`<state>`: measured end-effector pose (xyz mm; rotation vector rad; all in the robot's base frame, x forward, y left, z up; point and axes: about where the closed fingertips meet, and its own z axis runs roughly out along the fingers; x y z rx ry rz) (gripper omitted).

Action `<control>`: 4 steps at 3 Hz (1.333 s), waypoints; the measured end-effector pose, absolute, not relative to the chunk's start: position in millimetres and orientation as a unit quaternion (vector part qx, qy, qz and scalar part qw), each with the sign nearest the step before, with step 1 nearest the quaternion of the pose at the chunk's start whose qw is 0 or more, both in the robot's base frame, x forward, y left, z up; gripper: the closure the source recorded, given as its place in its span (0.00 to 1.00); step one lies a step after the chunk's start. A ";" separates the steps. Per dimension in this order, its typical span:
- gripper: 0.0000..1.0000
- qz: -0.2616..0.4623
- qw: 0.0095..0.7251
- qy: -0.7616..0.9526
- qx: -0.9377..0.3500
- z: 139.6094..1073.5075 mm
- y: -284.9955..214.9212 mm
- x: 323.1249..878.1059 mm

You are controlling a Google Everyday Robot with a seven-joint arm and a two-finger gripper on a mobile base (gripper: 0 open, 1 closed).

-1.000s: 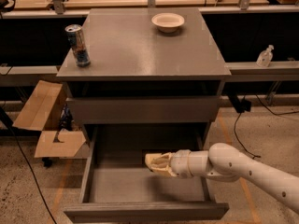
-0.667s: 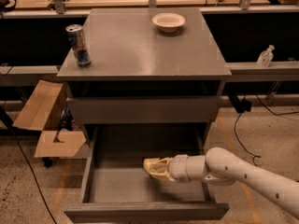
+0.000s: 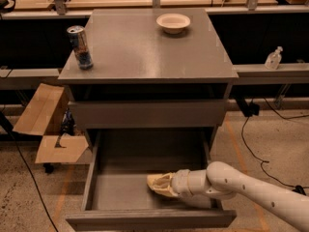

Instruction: Place sponge into middle drawer

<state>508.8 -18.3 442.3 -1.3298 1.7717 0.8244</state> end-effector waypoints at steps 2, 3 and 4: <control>0.06 0.325 0.379 0.698 -0.514 430.3 -18.0 509.3; 0.00 0.323 0.388 0.697 -0.510 435.8 -19.5 509.7; 0.00 0.323 0.389 0.696 -0.509 436.3 -19.7 509.8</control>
Offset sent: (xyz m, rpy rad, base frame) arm 0.0020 -0.0060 -0.0137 0.0062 0.0086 -0.0314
